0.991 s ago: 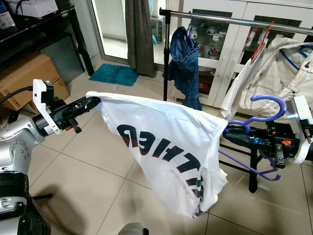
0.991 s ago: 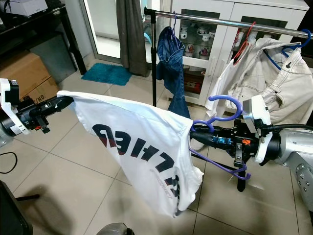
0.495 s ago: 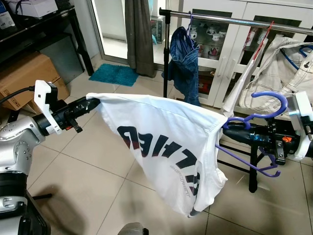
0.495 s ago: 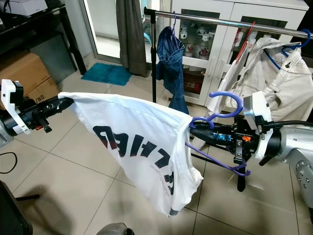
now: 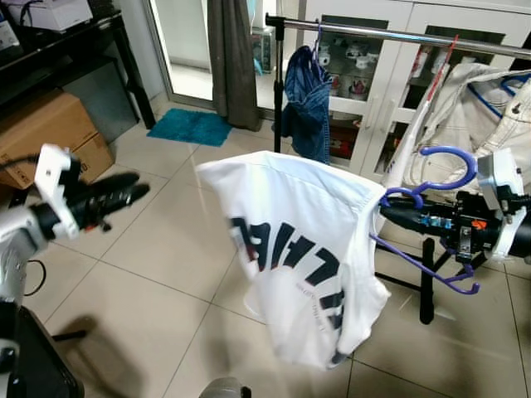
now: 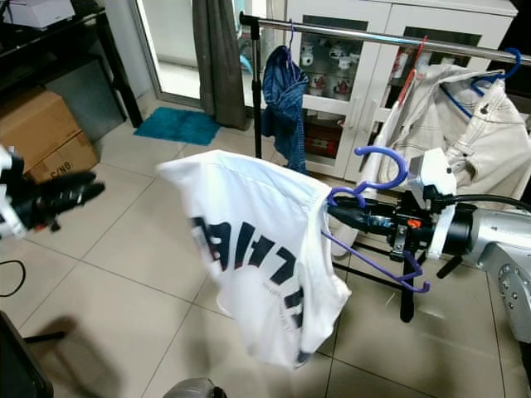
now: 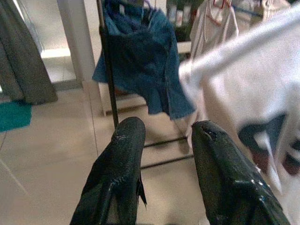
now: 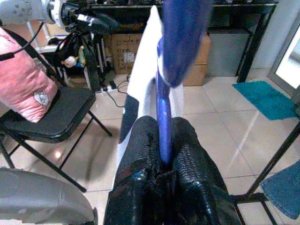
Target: Hang hanger
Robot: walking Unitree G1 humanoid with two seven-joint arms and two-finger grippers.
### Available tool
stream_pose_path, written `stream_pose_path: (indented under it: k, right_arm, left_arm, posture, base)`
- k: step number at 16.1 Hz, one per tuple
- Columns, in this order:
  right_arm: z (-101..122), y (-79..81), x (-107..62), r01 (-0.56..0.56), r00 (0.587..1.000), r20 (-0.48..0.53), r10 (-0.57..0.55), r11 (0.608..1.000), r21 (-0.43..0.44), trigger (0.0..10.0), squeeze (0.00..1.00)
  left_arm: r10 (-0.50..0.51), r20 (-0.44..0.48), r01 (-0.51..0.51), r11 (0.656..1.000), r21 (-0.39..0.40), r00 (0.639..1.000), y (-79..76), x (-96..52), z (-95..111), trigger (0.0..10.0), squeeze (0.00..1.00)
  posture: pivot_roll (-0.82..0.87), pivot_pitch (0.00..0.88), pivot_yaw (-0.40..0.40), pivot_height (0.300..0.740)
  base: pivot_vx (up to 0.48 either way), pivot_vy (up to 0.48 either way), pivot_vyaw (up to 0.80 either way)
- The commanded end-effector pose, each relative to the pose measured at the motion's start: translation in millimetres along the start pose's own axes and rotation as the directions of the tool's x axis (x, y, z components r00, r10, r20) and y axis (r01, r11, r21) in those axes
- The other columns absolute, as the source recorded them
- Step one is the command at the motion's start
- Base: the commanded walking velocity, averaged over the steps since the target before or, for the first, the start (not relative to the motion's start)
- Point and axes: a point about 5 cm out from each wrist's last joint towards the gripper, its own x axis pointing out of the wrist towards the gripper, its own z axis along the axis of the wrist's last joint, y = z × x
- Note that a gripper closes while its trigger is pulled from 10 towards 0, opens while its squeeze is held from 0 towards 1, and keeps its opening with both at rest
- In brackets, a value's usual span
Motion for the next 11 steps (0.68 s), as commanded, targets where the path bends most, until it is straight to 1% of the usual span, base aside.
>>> stream_pose_path:
  k: [1,3,4,5,6,7,8,9,10,11]
  right_arm:
    - [7,-1.2,3.0,-0.003,1.0,0.019,0.004,1.0,-0.031,10.0,0.0]
    - [7,-1.9,4.1,0.001,1.0,0.018,0.0,0.999,-0.034,10.0,0.0]
    - [7,-6.0,7.8,0.042,0.999,-0.013,-0.043,0.998,-0.046,10.0,0.0]
    - [6,-11.0,12.7,0.101,0.994,-0.04,-0.103,0.994,-0.041,10.0,0.0]
    - [6,-13.2,16.2,0.136,0.989,-0.049,-0.137,0.99,-0.03,10.0,0.0]
    - [5,-15.3,21.0,0.176,0.983,-0.056,-0.177,0.984,-0.016,10.0,0.0]
    - [6,-14.9,26.9,0.203,0.978,-0.049,-0.202,0.979,0.017,10.0,0.0]
    - [6,-13.0,36.1,0.234,0.972,-0.04,-0.232,0.97,0.058,10.0,0.0]
    - [7,-10.0,45.5,0.255,0.967,-0.032,-0.253,0.964,0.081,10.0,0.0]
    - [8,-7.7,52.9,0.272,0.962,-0.016,-0.272,0.957,0.099,10.0,0.0]
  left_arm:
    - [0.002,-0.017,-0.001,0.999,0.032,1.0,1.8,-3.3,4,10.0,1.0]
    - [0.0,-0.001,0.0,0.999,0.036,1.0,1.8,-3.4,7,10.0,1.0]
    - [-0.006,0.073,-0.001,0.996,0.086,0.997,1.2,2.1,28,10.0,1.0]
    - [-0.032,0.139,0.009,0.987,0.162,0.99,-4.0,12.0,51,10.0,1.0]
    - [-0.063,0.141,0.03,0.975,0.221,0.988,-10.3,20.5,60,10.0,1.0]
    - [-0.104,0.135,0.061,0.955,0.291,0.985,-19.8,32.3,69,10.0,1.0]
    - [-0.121,0.136,0.073,0.946,0.316,0.983,-29.9,47.1,70,10.0,1.0]
    - [-0.127,0.129,0.079,0.941,0.33,0.983,-42.6,66.1,68,10.0,1.0]
    - [-0.136,0.136,0.09,0.949,0.303,0.981,-57.7,85.2,62,10.0,0.78]
    - [-0.163,0.15,0.122,0.96,0.252,0.975,-74.2,101.2,56,10.0,0.0]
  posture:
    - [0.12,0.0,0.034,0.74]
    - [0.12,0.0,0.032,0.74]
    - [0.12,0.0,0.031,0.74]
    - [0.12,0.0,0.029,0.74]
    - [0.13,0.0,0.029,0.74]
    - [0.13,0.0,0.029,0.74]
    - [0.13,0.0,0.031,0.74]
    - [0.13,0.0,0.033,0.74]
    - [0.13,0.0,0.034,0.74]
    - [0.13,0.0,0.034,0.74]
  base:
    - [0.0,0.0,0.0]
    - [0.0,0.0,0.0]
    - [0.0,0.0,0.0]
    - [0.0,0.0,0.0]
    - [0.0,0.0,0.0]
    - [0.0,0.0,0.0]
    - [0.0,0.0,0.0]
    - [0.0,0.0,0.0]
    - [0.0,0.0,0.0]
    - [0.0,0.0,0.0]
